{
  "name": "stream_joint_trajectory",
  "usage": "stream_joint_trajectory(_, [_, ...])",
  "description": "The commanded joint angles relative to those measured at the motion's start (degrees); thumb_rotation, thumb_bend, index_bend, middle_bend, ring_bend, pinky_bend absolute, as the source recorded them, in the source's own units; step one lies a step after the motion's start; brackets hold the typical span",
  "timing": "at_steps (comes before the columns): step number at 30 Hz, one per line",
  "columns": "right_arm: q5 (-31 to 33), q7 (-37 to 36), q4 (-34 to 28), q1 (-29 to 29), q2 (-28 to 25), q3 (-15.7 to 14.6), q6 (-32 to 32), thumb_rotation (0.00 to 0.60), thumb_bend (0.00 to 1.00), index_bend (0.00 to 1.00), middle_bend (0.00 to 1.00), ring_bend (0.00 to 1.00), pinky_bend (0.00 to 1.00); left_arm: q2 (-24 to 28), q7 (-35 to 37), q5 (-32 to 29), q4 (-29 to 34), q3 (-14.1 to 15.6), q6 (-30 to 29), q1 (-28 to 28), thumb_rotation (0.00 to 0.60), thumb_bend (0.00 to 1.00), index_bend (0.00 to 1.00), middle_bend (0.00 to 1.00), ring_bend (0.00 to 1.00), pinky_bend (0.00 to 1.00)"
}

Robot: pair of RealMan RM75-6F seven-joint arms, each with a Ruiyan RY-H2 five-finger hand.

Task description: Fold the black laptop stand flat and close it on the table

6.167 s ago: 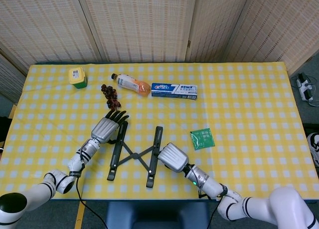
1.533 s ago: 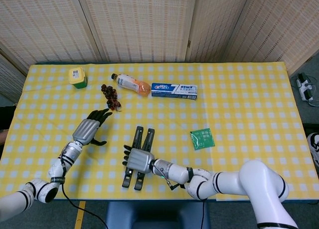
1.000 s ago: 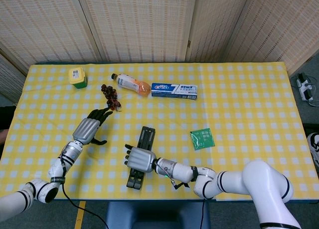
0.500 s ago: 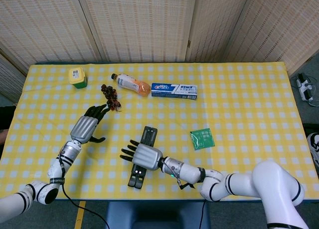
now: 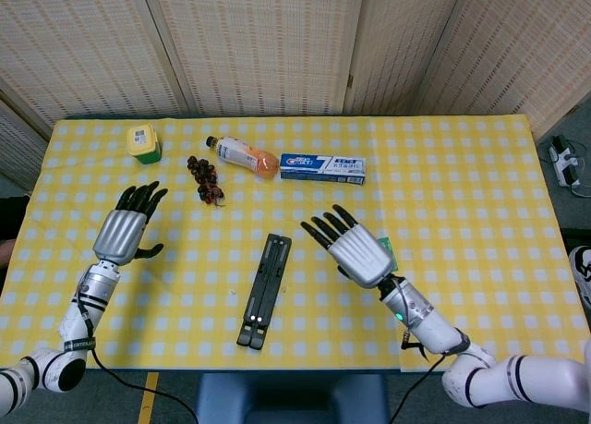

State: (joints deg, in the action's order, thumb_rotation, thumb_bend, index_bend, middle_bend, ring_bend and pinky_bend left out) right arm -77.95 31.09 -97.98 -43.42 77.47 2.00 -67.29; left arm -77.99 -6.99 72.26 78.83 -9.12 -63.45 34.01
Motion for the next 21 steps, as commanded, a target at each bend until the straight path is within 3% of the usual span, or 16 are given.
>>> stream_joint_trajectory(1, [2.1, -0.8, -5.7, 7.4, -6.3, -2.5, -6.8, 0.600, 0.23, 0.00, 0.14, 0.13, 0.11, 2.9, -2.9, -1.5, 3.6, 0.8, -2.5, -2.8, 0.600, 0.24, 0.00, 0.00, 0.00, 0.00])
stream_joint_trajectory(9, [2.5, -10.9, -7.2, 19.4, -13.1, -5.3, -16.7, 0.600, 0.23, 0.00, 0.00, 0.06, 0.06, 6.5, -1.5, 0.0, 8.2, 3.4, -11.0, -10.3, 0.600, 0.24, 0.01, 0.00, 0.00, 0.00])
stream_joint_trajectory(14, [0.1, -18.5, -5.6, 25.8, -15.3, -7.3, -21.0, 0.600, 0.23, 0.00, 0.00, 0.04, 0.03, 7.7, 1.3, 4.2, 9.7, 5.6, -17.4, -15.2, 0.600, 0.24, 0.01, 0.00, 0.00, 0.00])
stream_joint_trajectory(21, [-1.9, -26.7, -1.0, 33.5, -15.7, -7.8, -27.6, 0.600, 0.23, 0.00, 0.00, 0.02, 0.00, 7.6, 3.5, 8.3, 10.2, 7.8, -24.9, -20.9, 0.600, 0.24, 0.01, 0.00, 0.00, 0.00])
